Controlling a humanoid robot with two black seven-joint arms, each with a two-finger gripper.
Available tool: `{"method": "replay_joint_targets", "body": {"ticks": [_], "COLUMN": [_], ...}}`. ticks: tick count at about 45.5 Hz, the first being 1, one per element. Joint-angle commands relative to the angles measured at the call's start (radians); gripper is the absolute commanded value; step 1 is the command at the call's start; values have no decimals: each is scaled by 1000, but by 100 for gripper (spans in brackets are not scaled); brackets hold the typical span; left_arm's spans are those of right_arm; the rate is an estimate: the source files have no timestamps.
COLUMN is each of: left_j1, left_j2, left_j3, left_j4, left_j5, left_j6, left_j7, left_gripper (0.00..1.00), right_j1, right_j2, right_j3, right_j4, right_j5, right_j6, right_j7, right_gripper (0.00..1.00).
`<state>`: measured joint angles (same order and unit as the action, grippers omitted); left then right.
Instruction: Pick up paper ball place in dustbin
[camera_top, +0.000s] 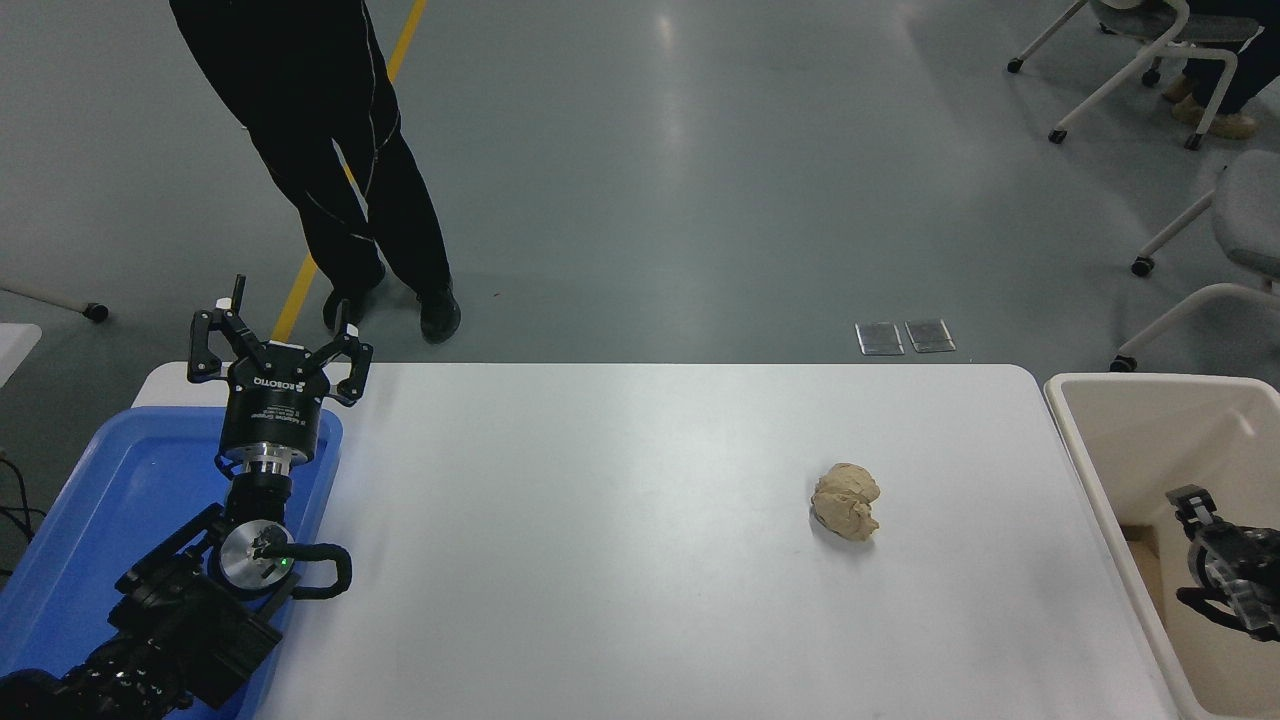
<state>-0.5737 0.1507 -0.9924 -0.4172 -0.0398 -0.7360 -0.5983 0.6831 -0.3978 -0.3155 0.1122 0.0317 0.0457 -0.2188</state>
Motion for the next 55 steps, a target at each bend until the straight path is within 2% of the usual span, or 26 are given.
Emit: {"method": "replay_joint_targets", "body": {"ticks": [1,9,16,26,36,37,50,55], "left_j1": [0,0,0,0,0,0,0,0], "left_j2": [0,0,0,0,0,0,0,1], "left_j3": [0,0,0,0,0,0,0,0], "left_j4": [0,-2,-2,0,-2,0,-2,-2], "left_j5": [0,0,0,0,0,0,0,0], "left_j6": [0,0,0,0,0,0,0,0], "left_j7": [0,0,0,0,0,0,0,0], "left_gripper": [99,99,99,99,99,99,99,99], "right_j1": [85,274,606,1096,1435,1504,1819,1920], "right_j2": [-110,-326,-398,-366,-326,-319,-259,-224], "right_j3": [-66,-160,-431,-793,-901,-916,-921,-913], "right_j4": [179,558,843,1247,1488,1529,1633,1633], "right_j5": [1,-10,-29,-141,-142,-141,-107,-81], "right_j6": [85,100,138,167,364,420,740,740], "right_j7": [1,1,1,19,22,22,21,19], "right_gripper": [100,100,100,100,100,100,100,100]}}
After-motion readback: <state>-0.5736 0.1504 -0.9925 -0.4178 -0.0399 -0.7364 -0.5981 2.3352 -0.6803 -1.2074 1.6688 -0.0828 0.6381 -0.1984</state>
